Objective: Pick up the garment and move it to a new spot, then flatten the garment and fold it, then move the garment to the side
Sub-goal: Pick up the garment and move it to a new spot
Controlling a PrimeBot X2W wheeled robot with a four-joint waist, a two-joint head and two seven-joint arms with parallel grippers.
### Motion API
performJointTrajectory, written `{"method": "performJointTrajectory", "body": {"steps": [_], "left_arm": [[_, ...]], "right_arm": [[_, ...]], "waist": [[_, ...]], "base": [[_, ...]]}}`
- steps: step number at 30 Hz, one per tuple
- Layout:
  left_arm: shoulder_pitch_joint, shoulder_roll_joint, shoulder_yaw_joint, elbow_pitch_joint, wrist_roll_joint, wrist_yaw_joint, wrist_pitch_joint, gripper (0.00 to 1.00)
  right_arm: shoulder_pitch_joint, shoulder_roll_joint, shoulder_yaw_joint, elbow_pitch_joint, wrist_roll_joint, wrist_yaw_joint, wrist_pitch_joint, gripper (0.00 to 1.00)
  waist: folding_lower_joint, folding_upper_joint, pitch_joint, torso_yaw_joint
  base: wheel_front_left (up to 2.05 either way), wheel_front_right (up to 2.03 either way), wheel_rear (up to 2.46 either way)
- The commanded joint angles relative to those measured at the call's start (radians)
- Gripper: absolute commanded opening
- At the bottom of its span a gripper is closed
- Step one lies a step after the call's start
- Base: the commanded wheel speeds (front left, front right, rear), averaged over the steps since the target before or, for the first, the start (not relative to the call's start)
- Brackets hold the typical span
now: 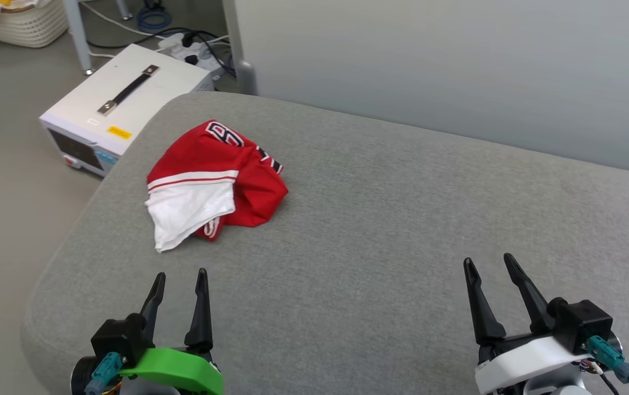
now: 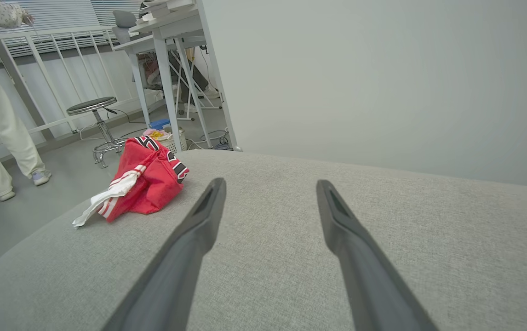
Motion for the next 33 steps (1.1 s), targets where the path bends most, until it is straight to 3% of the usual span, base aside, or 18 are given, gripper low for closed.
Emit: {"method": "performJointTrajectory", "body": {"steps": [1,15,26,29,33], "left_arm": [[0.015,-0.004,0.001,0.002,0.007,-0.006,-0.006,1.0],[0.015,-0.004,-0.003,-0.003,0.005,-0.011,-0.006,1.0],[-0.054,0.0,0.001,0.024,0.03,-0.024,-0.006,1.0],[-0.14,0.032,-0.027,0.112,0.031,-0.038,0.0,1.0],[-0.304,0.098,-0.09,0.226,0.017,-0.047,0.122,1.0]], "right_arm": [[0.016,-0.001,0.002,-0.001,0.006,-0.001,-0.009,1.0],[0.014,-0.001,0.007,0.0,0.008,-0.001,-0.009,1.0],[-0.021,-0.001,0.011,-0.017,-0.028,-0.001,-0.009,1.0],[-0.041,-0.001,0.012,-0.024,-0.047,-0.001,-0.009,1.0],[-0.072,-0.001,0.022,-0.036,-0.068,-0.001,-0.009,1.0]], "waist": [[0.0,0.0,-0.011,0.037],[0.0,0.0,-0.004,0.082],[0.0,0.0,0.08,0.045],[0.0,0.0,0.122,0.028],[0.0,0.0,0.187,0.0]], "base": [[0.0,0.0,0.0],[0.0,0.0,0.0],[0.0,0.0,0.0],[0.0,0.0,0.0],[0.0,0.0,0.0]]}}
